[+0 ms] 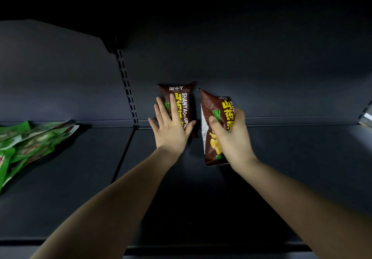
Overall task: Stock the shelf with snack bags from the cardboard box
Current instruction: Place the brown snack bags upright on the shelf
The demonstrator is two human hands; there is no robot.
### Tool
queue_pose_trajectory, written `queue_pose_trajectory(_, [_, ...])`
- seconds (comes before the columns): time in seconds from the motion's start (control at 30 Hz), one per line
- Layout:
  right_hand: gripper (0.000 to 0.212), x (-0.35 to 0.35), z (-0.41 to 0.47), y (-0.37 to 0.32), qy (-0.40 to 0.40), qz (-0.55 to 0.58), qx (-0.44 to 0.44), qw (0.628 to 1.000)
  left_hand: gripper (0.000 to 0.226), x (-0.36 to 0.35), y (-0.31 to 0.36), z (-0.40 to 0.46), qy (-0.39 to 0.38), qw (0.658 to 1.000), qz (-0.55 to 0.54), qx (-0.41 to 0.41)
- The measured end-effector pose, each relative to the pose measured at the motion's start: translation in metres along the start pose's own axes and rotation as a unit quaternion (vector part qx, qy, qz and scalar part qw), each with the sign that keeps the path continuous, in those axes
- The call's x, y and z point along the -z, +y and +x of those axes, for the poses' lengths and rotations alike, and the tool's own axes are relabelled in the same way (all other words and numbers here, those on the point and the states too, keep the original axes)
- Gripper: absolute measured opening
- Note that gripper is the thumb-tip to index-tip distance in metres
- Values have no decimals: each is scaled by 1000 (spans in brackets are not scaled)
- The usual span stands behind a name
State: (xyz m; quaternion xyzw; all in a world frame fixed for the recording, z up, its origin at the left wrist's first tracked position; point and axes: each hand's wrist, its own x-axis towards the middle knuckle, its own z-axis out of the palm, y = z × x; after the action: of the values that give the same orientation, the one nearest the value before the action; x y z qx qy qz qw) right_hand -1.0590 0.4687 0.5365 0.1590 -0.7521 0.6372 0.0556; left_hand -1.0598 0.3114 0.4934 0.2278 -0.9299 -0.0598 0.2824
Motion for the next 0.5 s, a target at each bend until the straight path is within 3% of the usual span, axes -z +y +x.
queue_pose_trajectory(0.13, [54,-8,2,-1,-19,6,1,1000,102,8,2,1,-47,998,-37,6])
queue_pose_trajectory(0.23, [60,-15,2,-2,-34,6,5,999,98,20,-8,1,-72,987,-145,-10])
queue_pose_trajectory(0.4, [63,-29,-3,-2,-31,5,12,999,55,63,-19,-10,46,938,-342,-17])
queue_pose_trajectory(0.5, [64,-43,-10,-3,-12,-26,56,998,25,81,-7,-24,-46,888,-456,-18])
